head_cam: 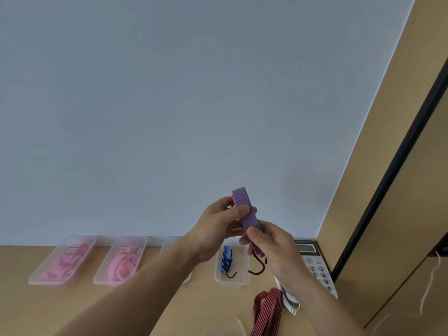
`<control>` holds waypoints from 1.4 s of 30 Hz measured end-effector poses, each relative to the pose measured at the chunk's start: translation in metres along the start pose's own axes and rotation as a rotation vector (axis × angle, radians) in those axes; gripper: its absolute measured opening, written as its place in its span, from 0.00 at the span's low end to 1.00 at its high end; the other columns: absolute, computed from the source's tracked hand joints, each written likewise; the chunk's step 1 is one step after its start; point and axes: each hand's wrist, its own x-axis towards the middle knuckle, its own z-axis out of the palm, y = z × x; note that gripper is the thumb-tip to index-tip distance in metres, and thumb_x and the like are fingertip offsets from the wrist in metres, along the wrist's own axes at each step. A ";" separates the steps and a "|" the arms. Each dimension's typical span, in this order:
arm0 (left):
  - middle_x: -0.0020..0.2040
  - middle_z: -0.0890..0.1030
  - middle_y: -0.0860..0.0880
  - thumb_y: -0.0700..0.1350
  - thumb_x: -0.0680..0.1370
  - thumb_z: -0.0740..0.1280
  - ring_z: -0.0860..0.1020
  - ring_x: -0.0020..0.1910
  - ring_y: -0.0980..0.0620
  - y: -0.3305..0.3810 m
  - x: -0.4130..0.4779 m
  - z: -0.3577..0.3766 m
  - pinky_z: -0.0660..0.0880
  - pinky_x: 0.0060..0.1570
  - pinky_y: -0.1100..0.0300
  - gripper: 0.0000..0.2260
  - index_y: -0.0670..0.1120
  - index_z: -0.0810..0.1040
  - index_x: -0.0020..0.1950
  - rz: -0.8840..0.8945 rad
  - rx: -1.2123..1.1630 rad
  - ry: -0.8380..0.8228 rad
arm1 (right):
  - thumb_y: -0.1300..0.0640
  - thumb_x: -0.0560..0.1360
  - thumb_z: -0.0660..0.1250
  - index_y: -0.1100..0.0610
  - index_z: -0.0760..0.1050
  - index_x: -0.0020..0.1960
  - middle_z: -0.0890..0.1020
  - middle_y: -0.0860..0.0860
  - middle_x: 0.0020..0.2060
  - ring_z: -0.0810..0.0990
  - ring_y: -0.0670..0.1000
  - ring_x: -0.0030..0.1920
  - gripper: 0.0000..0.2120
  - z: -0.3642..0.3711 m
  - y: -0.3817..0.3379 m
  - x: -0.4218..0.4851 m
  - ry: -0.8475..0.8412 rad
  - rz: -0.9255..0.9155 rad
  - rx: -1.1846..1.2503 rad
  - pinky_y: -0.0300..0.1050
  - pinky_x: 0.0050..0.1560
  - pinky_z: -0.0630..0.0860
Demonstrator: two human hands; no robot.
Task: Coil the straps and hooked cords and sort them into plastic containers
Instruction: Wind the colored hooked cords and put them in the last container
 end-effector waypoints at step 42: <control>0.57 0.79 0.43 0.52 0.69 0.71 0.75 0.59 0.46 0.005 0.000 -0.018 0.65 0.71 0.44 0.26 0.39 0.78 0.63 -0.078 -0.069 -0.196 | 0.39 0.66 0.74 0.59 0.75 0.58 0.84 0.54 0.39 0.80 0.52 0.35 0.30 -0.008 -0.003 0.016 -0.191 -0.085 -0.015 0.40 0.38 0.75</control>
